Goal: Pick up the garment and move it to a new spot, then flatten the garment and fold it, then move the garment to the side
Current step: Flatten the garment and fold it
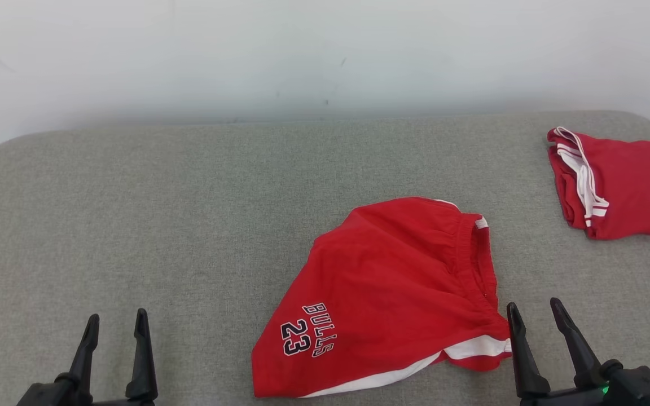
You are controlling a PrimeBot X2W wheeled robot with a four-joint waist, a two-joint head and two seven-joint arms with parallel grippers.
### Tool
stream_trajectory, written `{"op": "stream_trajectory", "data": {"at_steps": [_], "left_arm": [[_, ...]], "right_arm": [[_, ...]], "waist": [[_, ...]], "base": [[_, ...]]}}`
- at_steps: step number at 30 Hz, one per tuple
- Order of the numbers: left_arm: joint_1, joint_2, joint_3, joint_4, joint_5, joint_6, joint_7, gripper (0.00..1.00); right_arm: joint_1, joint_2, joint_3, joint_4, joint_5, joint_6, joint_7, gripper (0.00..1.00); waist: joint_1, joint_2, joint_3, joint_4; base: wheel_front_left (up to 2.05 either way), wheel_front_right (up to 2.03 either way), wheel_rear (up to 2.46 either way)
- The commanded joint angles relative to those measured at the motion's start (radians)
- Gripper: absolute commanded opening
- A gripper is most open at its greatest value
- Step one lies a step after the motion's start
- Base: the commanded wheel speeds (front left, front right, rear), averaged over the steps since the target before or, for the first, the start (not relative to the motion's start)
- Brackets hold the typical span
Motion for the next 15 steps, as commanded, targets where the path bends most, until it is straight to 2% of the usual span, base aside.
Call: {"op": "stream_trajectory", "data": {"at_steps": [1, 10, 15], "left_arm": [[0.019, 0.000, 0.007, -0.010, 0.017, -0.003, 0.000, 1.00], [0.049, 0.000, 0.018, -0.018, 0.045, -0.015, 0.000, 1.00], [0.082, 0.018, -0.034, 0.011, 0.072, -0.030, 0.000, 1.00]], "right_arm": [[0.015, 0.008, -0.005, -0.009, -0.013, -0.003, -0.004, 1.00], [0.037, 0.003, -0.008, -0.006, -0.034, -0.003, -0.004, 1.00], [0.032, -0.034, 0.006, 0.051, -0.022, -0.003, -0.004, 1.00]], "waist": [[0.0001, 0.0000, -0.007, -0.004], [0.0001, 0.0000, -0.030, -0.006], [0.0001, 0.0000, -0.033, -0.004]], "base": [[0.00, 0.00, 0.00], [0.00, 0.00, 0.00], [0.00, 0.00, 0.00]]}}
